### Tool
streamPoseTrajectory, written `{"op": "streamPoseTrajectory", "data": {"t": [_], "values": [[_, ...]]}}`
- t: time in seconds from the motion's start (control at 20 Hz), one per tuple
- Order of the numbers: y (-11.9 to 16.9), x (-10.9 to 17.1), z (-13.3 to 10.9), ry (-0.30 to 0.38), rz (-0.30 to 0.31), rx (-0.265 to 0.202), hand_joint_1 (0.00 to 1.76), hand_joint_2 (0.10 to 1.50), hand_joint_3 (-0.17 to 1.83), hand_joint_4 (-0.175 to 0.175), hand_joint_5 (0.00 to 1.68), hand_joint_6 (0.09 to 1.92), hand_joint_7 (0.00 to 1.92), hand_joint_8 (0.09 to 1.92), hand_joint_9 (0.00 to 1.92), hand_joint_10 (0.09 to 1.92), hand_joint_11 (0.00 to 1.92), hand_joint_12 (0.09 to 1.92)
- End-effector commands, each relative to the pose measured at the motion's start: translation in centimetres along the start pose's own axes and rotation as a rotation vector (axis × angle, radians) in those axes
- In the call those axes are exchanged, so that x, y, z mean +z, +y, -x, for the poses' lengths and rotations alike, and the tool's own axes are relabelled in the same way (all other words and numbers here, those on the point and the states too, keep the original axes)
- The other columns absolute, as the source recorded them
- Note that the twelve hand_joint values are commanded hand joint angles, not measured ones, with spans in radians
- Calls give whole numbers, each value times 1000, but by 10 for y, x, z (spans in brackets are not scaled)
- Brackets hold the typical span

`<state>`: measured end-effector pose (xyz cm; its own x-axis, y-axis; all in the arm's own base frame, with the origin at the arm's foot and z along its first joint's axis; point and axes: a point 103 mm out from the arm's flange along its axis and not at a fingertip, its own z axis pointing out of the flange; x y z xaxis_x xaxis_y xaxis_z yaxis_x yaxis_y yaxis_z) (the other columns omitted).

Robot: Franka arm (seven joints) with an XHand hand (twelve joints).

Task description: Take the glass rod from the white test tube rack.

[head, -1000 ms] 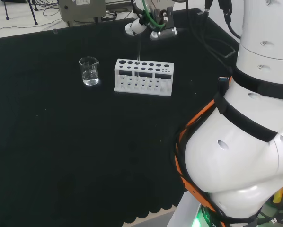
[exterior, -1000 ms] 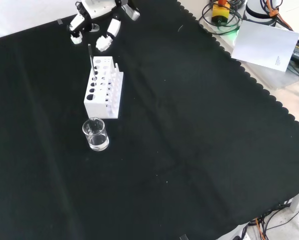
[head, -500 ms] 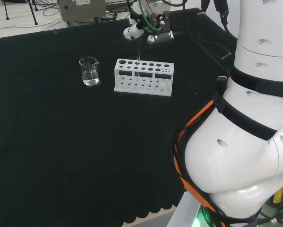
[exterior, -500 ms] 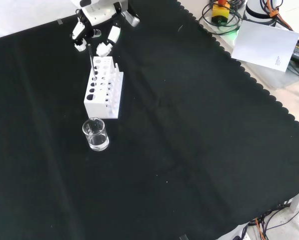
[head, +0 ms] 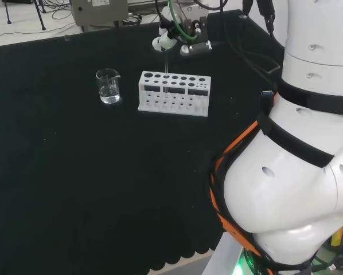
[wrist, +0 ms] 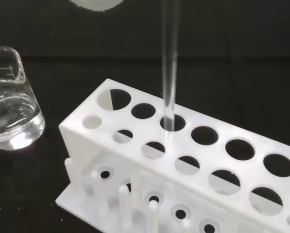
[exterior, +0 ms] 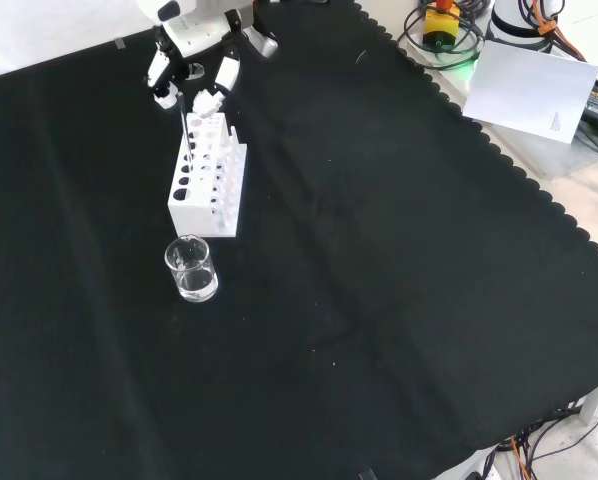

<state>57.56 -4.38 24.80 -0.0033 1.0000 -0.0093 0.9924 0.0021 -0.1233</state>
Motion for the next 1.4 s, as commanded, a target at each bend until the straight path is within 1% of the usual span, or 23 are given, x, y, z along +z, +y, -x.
{"op": "streamPoseTrajectory", "data": {"t": [0.05, 0.2, 0.4, 0.85, 0.95, 1.0, 1.05, 1.1, 1.15, 1.2, 1.25, 1.3, 1.4], "values": [[0, 2, 2, 1, -1, 4, 824, 836, 469, -175, 618, 1023, 1003, 1343, 1518, 1246, 1551, 1201], [0, 2, 3, 6, 4, 6, 833, 832, 471, -175, 616, 1020, 1006, 1337, 1520, 1239, 1552, 1200], [3, 5, 5, 29, 4, 1, 866, 824, 486, -175, 631, 1008, 1038, 1297, 1537, 1201, 1571, 1180], [15, 2, -9, 35, 14, -23, 894, 818, 500, -175, 629, 992, 1054, 1275, 1550, 1170, 1593, 1159], [18, -5, -10, 27, 13, -26, 915, 814, 511, -175, 642, 985, 1067, 1257, 1561, 1142, 1612, 1138], [18, -10, -10, 21, 24, -25, 943, 811, 518, -175, 666, 976, 1083, 1237, 1569, 1117, 1629, 1121], [23, -5, -16, 16, 34, -24, 984, 807, 528, -175, 703, 959, 1103, 1212, 1580, 1084, 1652, 1096], [23, -6, -16, 11, 48, -24, 1032, 800, 540, -175, 746, 938, 1127, 1186, 1593, 1049, 1682, 1063], [22, -8, -15, 8, 65, -22, 1082, 867, 448, -175, 828, 978, 1153, 1166, 1608, 1014, 1720, 1019], [20, -8, -16, 4, 88, -15, 1155, 925, 351, -175, 891, 997, 1109, 1119, 1616, 986, 1750, 972], [19, -8, -16, 6, 108, -9, 1207, 954, 293, -175, 939, 992, 1078, 1072, 1625, 967, 1752, 927], [18, -8, -17, 10, 125, -3, 1240, 948, 297, -175, 975, 979, 1069, 1037, 1638, 946, 1738, 879], [18, -8, -18, 7, 143, 6, 1272, 861, 442, -175, 1025, 966, 1084, 1006, 1659, 920, 1684, 824]]}}
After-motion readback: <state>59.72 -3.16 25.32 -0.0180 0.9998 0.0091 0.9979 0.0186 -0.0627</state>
